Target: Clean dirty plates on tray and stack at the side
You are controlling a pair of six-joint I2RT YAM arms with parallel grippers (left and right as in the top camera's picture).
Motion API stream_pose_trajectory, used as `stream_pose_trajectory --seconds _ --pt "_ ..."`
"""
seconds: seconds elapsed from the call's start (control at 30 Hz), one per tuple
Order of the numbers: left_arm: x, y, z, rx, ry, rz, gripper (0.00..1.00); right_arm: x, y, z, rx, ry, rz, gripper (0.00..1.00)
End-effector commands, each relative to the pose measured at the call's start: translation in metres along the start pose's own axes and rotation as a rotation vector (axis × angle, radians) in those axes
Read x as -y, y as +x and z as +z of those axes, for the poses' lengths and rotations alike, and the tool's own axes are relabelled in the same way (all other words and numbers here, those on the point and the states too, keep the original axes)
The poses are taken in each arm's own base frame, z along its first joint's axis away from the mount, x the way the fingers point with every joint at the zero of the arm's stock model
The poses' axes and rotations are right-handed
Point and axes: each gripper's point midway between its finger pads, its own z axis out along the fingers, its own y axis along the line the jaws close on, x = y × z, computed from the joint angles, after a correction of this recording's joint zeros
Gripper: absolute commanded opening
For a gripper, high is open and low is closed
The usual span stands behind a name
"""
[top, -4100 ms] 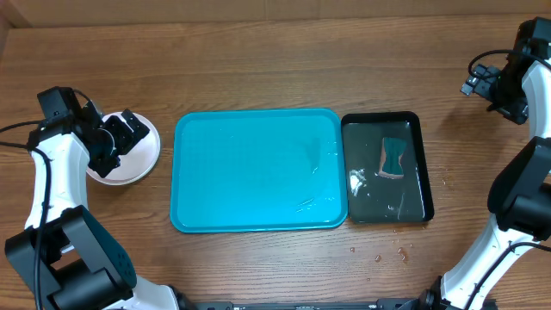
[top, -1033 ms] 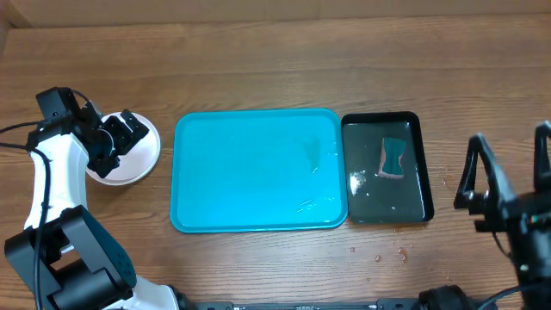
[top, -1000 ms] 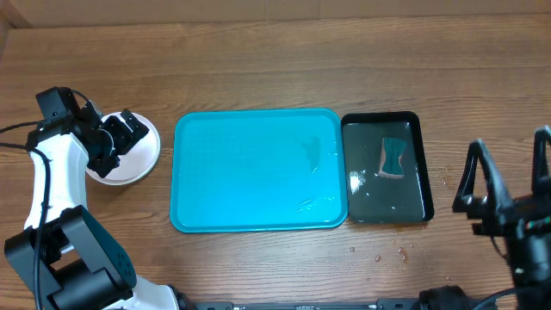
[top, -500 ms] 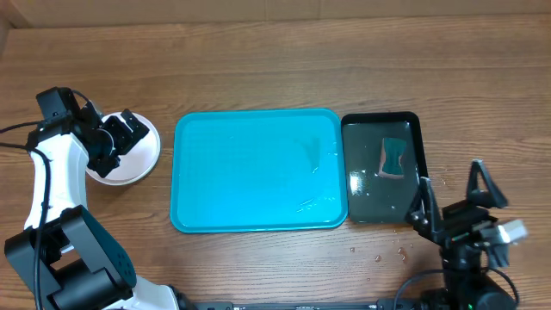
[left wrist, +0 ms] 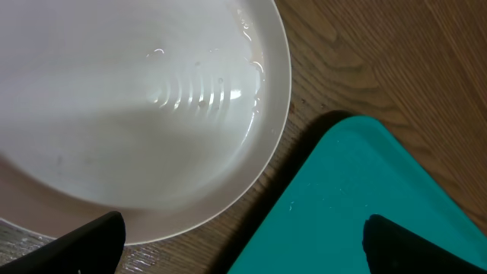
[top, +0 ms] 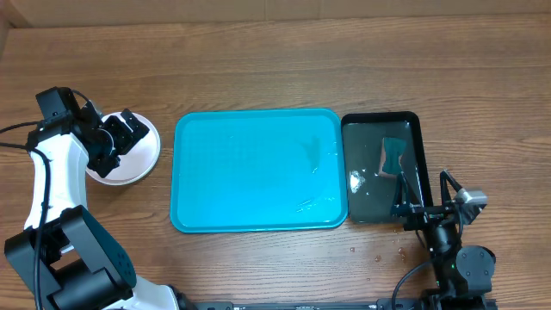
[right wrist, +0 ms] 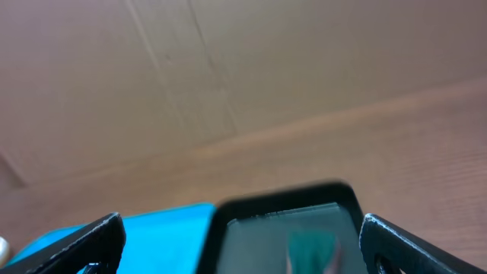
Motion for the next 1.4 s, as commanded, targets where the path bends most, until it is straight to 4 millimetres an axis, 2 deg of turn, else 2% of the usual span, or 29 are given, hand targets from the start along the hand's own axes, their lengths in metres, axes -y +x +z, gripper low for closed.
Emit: stream_pose_trajectory --seconds 0.0,1.13,1.2,1.3,1.37 --pt "0.004 -0.001 -0.005 0.013 0.012 0.032 1.00 0.004 0.001 0.000 0.005 0.016 0.004 1.00" --pt "0.005 0.000 -0.004 0.013 0.006 0.039 1.00 0.004 0.001 0.000 0.006 0.015 0.005 1.00" --pt "0.008 0.000 -0.007 0.020 0.010 0.048 1.00 0.004 0.001 0.000 0.006 0.015 0.005 1.00" --pt "0.028 0.000 -0.026 0.076 0.021 0.102 1.00 0.004 0.001 0.000 0.006 0.015 0.005 1.00" --pt "0.044 0.000 -0.047 0.134 0.032 0.149 1.00 0.004 0.001 0.000 0.006 0.015 0.005 1.00"
